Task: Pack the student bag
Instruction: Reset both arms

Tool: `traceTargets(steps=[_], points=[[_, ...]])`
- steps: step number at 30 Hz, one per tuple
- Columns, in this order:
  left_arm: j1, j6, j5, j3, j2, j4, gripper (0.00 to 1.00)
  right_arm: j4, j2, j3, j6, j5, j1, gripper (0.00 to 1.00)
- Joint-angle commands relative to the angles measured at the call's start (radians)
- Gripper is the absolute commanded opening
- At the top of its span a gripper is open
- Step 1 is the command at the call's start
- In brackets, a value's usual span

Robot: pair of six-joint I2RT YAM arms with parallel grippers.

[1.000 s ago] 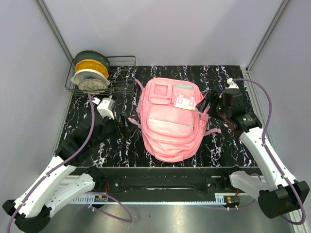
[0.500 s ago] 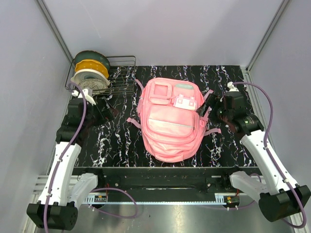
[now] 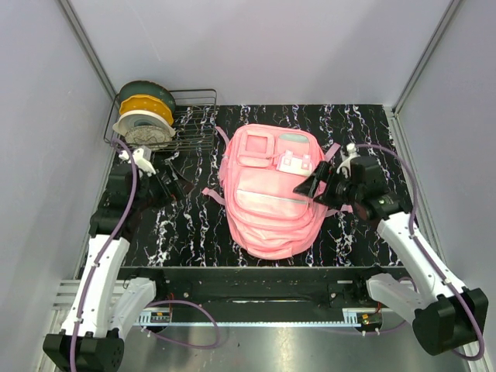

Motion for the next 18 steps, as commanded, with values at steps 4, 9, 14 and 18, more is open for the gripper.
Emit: traceTargets(steps=[4,9,14,18], points=[[0.004,0.003,-0.013,-0.032,-0.051,0.081,0.99,0.052,-0.104,-0.037,-0.013,-0.092,0.003,1.0],[0.004,-0.015,-0.017,-0.024,-0.037,0.081,0.99,-0.141,-0.084,0.058,-0.082,0.259,0.001,1.0],[0.004,-0.011,-0.032,-0.02,-0.034,0.067,0.99,-0.18,0.006,0.143,-0.113,0.413,-0.015,1.0],[0.003,0.017,-0.049,-0.009,-0.043,0.057,0.99,-0.062,0.059,0.143,-0.096,0.28,-0.228,1.0]])
